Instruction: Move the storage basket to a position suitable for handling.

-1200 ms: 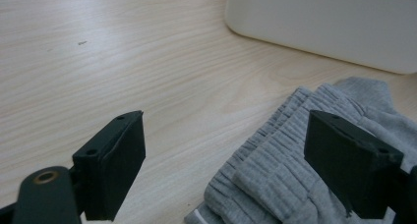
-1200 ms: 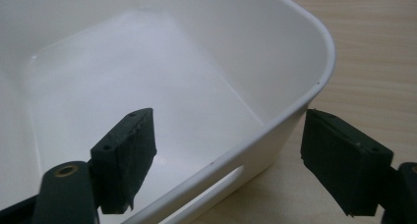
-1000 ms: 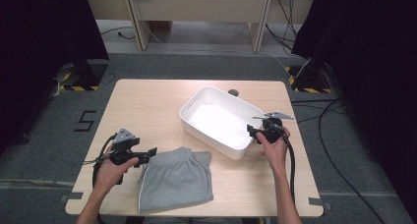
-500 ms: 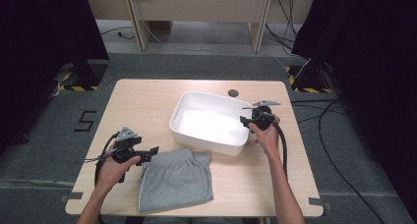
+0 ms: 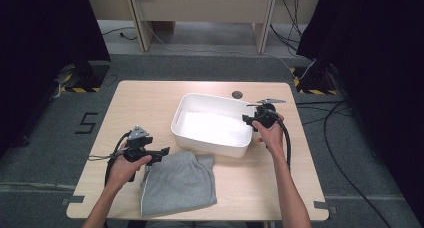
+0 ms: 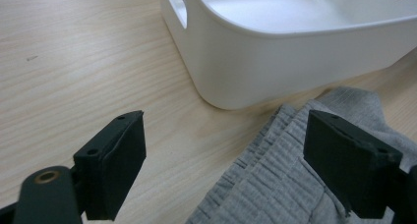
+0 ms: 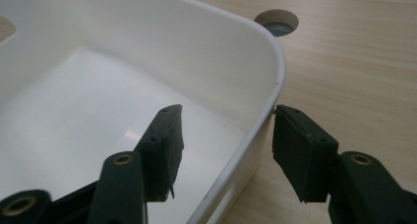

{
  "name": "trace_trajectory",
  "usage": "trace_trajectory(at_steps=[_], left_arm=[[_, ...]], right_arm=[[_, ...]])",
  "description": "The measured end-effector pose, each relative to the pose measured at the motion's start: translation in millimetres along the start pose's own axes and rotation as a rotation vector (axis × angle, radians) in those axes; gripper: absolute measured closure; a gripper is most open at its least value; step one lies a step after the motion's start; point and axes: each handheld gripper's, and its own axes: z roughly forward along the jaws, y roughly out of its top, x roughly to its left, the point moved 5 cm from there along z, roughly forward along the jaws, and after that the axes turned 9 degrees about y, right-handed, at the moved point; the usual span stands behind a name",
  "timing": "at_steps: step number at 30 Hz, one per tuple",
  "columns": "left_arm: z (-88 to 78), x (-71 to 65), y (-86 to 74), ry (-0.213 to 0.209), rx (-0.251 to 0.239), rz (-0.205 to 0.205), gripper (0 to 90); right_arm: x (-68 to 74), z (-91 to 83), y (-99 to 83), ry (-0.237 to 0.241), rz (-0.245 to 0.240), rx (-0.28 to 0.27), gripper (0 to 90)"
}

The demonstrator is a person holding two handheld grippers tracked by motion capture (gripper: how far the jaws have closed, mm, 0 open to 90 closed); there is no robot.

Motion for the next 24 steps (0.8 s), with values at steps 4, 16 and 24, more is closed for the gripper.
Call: trace_trajectory(at_steps=[4,16,24], left_arm=[[3.1,-2.5,-0.1,-0.001,0.007,0.015,15.8],[9.2,-8.0,3.2,-0.014,0.005,0.024,19.5],[18.5,-14.2,4.6,-0.024,0.004,0.046,30.1]], right_arm=[[17.0,-14.6,-12.1,-0.049,-0.044,0.031,42.9],[31.5,-14.5,-27.5,-0.031,-0.079,0.102,53.2],[22.6,-2.5,-14.7,0.012,-0.099,0.093,56.4]])
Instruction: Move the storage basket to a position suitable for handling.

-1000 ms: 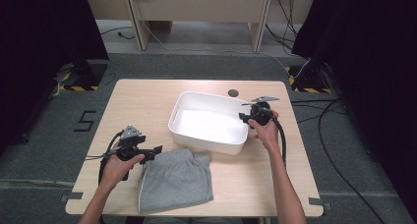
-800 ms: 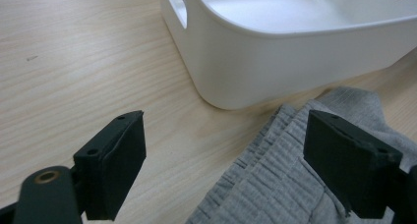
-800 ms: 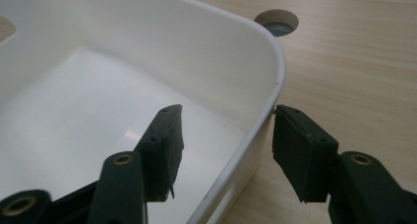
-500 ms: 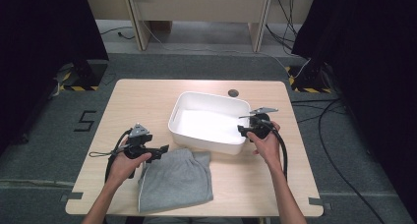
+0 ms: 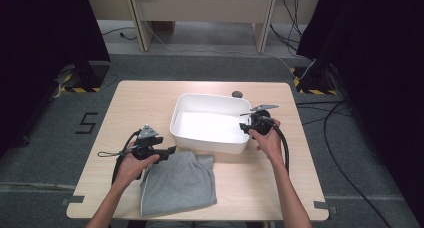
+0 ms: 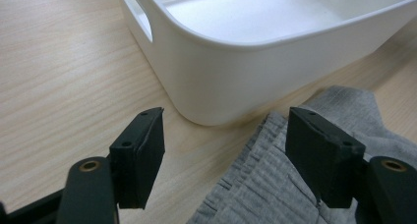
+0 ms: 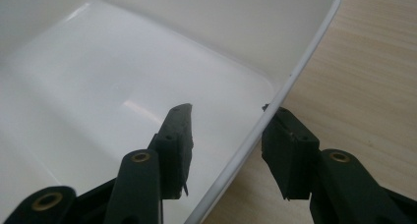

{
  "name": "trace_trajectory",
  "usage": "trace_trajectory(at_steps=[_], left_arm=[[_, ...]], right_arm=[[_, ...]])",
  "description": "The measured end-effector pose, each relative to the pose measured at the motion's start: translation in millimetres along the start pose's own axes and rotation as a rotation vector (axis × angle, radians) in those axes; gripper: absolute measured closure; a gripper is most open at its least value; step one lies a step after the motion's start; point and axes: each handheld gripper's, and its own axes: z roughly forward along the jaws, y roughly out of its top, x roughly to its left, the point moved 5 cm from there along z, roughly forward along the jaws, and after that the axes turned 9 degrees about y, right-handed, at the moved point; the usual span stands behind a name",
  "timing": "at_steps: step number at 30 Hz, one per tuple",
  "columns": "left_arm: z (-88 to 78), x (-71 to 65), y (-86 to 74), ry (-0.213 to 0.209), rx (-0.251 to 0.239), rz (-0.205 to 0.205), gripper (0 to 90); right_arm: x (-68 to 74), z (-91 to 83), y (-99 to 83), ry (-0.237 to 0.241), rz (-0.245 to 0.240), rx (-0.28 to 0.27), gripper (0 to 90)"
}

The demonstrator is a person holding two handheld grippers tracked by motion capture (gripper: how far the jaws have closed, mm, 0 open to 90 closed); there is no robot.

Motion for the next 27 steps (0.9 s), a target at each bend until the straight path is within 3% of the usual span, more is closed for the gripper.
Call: trace_trajectory(at_steps=[1,10,16,19,26,27], left_arm=[[1.0,0.2,1.9,0.004,-0.008,-0.003,30.1],[9.7,-1.2,6.8,0.012,-0.012,-0.017,29.8],[12.6,-5.4,8.6,0.002,-0.018,-0.015,30.8],[14.2,-7.9,10.3,-0.003,-0.021,-0.013,32.0],[17.7,-10.6,11.4,-0.008,-0.02,-0.016,34.0],[18.0,-10.4,11.5,-0.006,-0.021,-0.015,34.4]], right_arm=[[-2.2,2.6,3.9,0.006,-0.021,0.014,56.6],[-8.4,8.3,11.5,0.036,-0.054,0.038,56.8],[-11.8,11.2,16.4,0.033,-0.096,0.049,57.9],[-13.0,12.3,17.4,0.04,-0.078,0.038,58.4],[-15.1,14.0,20.8,0.035,-0.112,0.058,59.1],[-14.3,13.8,20.3,0.035,-0.098,0.057,59.4]])
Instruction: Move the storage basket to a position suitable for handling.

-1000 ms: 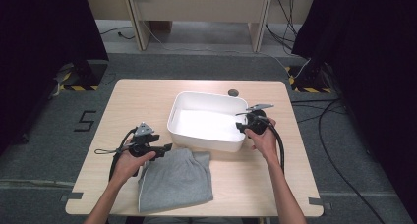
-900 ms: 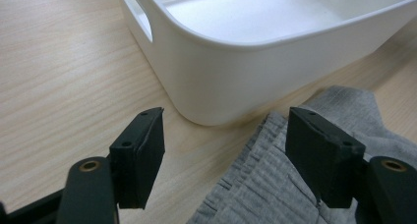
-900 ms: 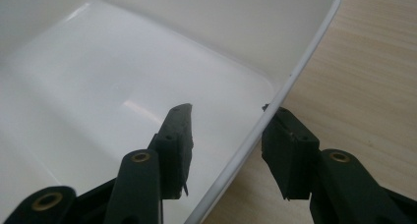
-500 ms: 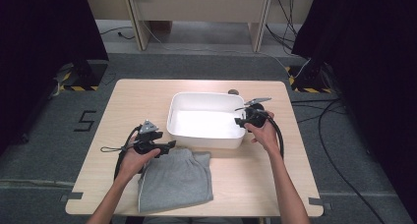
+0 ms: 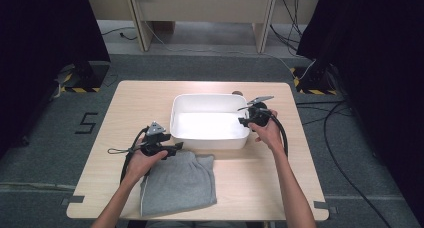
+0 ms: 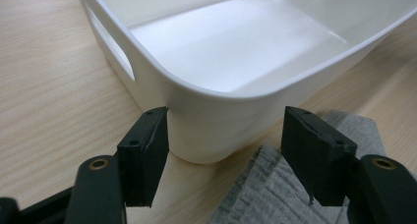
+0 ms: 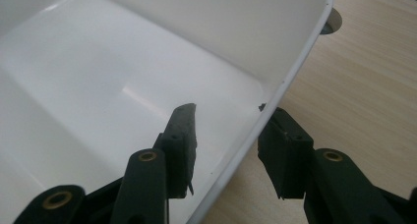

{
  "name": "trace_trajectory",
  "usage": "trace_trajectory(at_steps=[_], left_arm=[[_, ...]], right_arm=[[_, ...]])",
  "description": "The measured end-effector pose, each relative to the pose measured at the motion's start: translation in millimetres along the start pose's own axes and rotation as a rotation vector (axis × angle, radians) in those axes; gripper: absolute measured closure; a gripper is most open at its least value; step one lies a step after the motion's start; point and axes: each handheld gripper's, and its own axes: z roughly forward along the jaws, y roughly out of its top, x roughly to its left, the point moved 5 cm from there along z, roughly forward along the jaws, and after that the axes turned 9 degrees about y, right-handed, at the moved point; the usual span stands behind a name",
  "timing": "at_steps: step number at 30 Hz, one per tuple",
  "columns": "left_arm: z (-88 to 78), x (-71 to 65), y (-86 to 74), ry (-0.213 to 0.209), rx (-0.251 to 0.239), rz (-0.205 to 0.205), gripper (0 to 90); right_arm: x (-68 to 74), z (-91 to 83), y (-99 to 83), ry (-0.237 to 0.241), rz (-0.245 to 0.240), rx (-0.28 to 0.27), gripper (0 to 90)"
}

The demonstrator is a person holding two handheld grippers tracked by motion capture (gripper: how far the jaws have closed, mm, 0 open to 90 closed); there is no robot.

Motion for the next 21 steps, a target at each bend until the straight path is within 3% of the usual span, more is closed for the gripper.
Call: trace_trajectory(at_steps=[5,13,21], left_arm=[[0.3,2.6,0.8,-0.002,-0.007,-0.012,36.4],[-2.5,1.2,-0.9,0.007,0.008,0.018,36.3],[-2.8,1.1,-0.8,0.002,0.008,0.013,36.2]], right_arm=[[1.8,-1.0,-1.5,-0.006,-0.004,-0.01,59.5],[6.6,-2.7,-3.7,-0.02,-0.045,0.004,58.6],[6.3,-2.8,-4.1,-0.013,-0.04,0.0,58.5]])
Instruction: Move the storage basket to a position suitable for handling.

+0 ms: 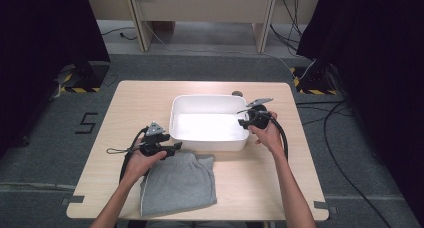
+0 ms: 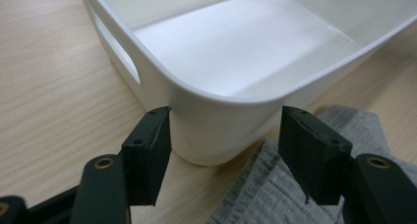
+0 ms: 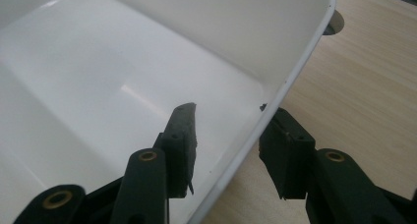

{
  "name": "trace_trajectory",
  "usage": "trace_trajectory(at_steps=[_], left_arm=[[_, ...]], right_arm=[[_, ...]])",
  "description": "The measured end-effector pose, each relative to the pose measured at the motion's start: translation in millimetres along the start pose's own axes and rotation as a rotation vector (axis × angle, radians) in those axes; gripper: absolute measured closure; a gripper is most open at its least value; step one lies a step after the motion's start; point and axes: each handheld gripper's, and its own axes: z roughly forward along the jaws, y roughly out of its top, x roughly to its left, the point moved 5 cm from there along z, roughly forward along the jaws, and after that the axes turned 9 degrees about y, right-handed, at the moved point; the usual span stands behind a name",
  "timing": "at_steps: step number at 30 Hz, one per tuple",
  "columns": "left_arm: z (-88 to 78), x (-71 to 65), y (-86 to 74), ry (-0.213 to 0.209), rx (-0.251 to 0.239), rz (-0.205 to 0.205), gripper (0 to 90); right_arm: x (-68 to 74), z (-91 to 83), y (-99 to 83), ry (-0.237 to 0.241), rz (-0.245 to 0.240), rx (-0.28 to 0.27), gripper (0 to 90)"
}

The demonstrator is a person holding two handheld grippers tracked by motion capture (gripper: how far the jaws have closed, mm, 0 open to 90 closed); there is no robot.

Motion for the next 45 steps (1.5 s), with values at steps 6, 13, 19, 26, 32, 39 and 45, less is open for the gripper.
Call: trace_trajectory(at_steps=[6,13,19,26,32,39,45], left_arm=[[-1.6,0.3,-0.1,-0.004,0.002,0.002,36.2],[-8.8,1.8,-0.3,-0.005,0.005,0.0,30.4],[-26.3,4.7,0.6,-0.001,-0.024,-0.002,28.1],[-45.1,6.8,-8.8,-0.002,-0.016,0.001,24.2],[-58.9,11.2,-17.8,0.02,-0.023,-0.017,20.5],[-71.1,15.8,-34.5,0.039,-0.01,-0.034,17.3],[-76.1,21.8,-48.5,0.051,0.002,-0.044,17.4]], right_arm=[[2.3,-1.5,-2.1,-0.002,0.005,0.002,56.7],[-0.1,-12.4,1.4,-0.015,0.079,-0.104,41.7],[16.3,-38.8,5.1,-0.026,0.064,-0.174,34.1],[45.2,-61.9,-5.8,0.012,0.063,-0.227,31.5],[68.3,-79.0,-19.7,0.046,0.053,-0.246,29.8],[85.5,-85.6,-42.9,0.072,0.026,-0.247,26.5],[98.9,-86.5,-57.9,0.084,-0.004,-0.244,23.7]])
